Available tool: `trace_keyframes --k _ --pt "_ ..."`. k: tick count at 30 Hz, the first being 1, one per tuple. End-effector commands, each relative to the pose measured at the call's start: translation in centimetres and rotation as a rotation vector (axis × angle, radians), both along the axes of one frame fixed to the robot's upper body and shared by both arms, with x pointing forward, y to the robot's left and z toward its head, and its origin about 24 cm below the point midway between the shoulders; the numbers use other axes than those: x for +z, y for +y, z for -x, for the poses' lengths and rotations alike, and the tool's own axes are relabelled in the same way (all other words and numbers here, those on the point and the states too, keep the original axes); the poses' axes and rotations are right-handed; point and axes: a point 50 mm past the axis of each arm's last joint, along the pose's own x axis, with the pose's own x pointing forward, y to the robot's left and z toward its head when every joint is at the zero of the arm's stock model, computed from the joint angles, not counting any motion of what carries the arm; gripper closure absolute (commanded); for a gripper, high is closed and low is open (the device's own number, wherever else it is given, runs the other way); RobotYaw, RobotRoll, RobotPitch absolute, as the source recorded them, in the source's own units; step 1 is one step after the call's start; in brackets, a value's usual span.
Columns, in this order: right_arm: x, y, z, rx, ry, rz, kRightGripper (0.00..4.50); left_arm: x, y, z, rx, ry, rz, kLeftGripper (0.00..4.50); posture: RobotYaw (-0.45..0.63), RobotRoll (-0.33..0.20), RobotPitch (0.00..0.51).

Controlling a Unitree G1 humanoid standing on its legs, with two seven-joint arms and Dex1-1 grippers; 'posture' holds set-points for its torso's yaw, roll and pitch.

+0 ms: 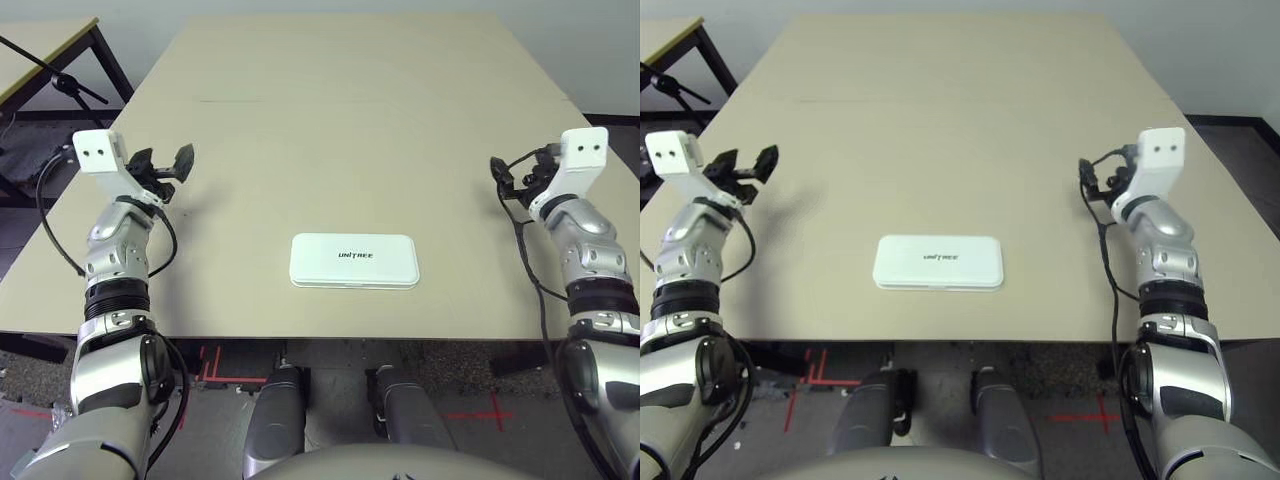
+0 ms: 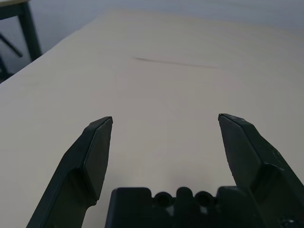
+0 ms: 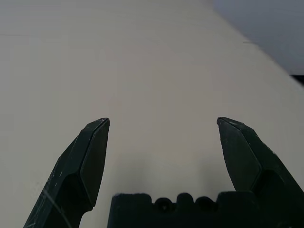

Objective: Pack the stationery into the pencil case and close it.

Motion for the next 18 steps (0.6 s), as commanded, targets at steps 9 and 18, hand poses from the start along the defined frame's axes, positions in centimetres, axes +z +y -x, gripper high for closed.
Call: trace_keyframes --k 9,18 --pt "0.04 -2.15 0.71 -0.121 -0.028 0.056 0.00 -0.05 0.39 -0.28 0.050 -0.019 -0.024 0.02 -0.01 0.000 0.144" --pt "-0.22 -1.88 0.77 -0.093 -0.019 0.076 0.00 -0.29 -0.33 -0.62 0.024 -0.011 -0.041 0.02 -0.02 0.000 0.147"
